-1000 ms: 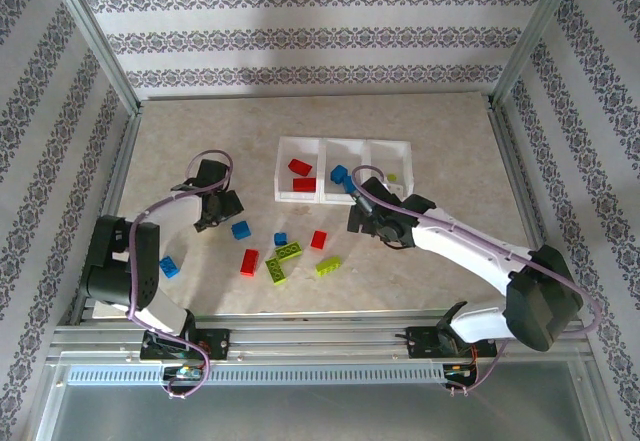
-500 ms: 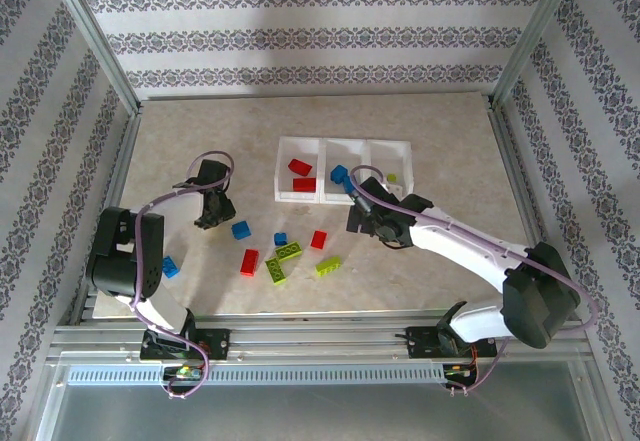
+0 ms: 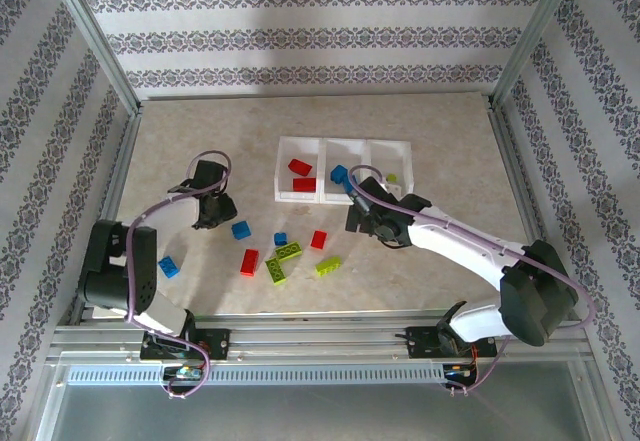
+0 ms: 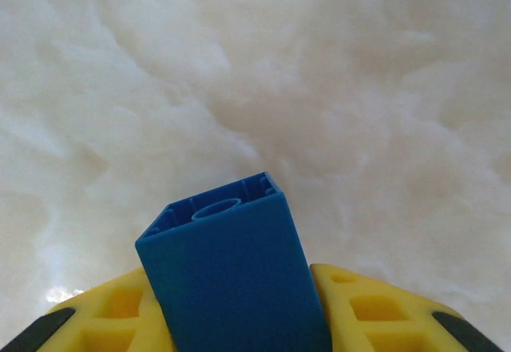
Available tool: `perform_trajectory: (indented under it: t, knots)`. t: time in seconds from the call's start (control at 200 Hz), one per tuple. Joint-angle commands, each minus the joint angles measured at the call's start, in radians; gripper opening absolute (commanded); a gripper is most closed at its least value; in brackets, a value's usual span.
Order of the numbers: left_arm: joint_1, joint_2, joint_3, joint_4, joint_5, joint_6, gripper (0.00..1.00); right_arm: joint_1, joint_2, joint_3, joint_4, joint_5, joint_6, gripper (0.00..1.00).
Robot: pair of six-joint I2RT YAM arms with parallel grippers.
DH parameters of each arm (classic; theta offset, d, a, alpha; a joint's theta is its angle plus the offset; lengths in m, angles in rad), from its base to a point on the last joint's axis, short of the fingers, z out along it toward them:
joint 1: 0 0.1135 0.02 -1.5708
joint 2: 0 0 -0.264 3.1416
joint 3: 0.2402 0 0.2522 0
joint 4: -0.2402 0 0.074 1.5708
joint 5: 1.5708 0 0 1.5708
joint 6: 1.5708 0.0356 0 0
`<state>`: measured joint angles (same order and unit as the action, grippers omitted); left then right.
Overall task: Sort the legos into containers by color
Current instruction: Pick up the lego from the middle-left of the table, then place the lego in the container.
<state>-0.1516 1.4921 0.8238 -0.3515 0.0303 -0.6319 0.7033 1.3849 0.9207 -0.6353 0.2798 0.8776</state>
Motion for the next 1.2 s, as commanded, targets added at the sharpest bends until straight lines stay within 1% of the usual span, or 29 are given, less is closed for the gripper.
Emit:
perform_trajectory:
  t: [0.0,0.155,0.3,0.43,0.595,0.68,0.875,1.034,1.194]
  knots:
    - [-0.046,-0.063,0.012,-0.010,0.011,0.000,0.22,0.010,-0.006,-0.020,0.000,0.020,0.030,0.98]
    - [-0.144,-0.097,0.082,-0.033,-0.023,-0.006,0.21,0.009,-0.039,-0.054,-0.003,0.040,0.054,0.98]
    - [-0.244,-0.078,0.171,-0.027,-0.039,-0.006,0.21,0.005,-0.077,-0.088,-0.012,0.060,0.066,0.99]
    - [-0.327,-0.013,0.269,-0.009,-0.043,0.005,0.21,-0.006,-0.104,-0.116,-0.027,0.070,0.083,0.98]
    - [-0.418,0.112,0.423,-0.018,-0.044,0.020,0.18,-0.011,-0.151,-0.159,-0.028,0.082,0.104,0.98]
    - [-0.461,0.175,0.503,-0.024,-0.069,0.046,0.18,-0.011,-0.176,-0.174,-0.030,0.092,0.106,0.98]
    - [-0.518,0.352,0.705,-0.060,-0.106,0.109,0.18,-0.018,-0.223,-0.202,-0.033,0.104,0.117,0.98]
    - [-0.525,0.513,0.889,-0.111,-0.131,0.150,0.18,-0.020,-0.234,-0.208,-0.036,0.089,0.120,0.98]
    - [-0.525,0.634,1.028,-0.129,-0.139,0.172,0.23,-0.021,-0.244,-0.198,-0.067,0.089,0.117,0.98]
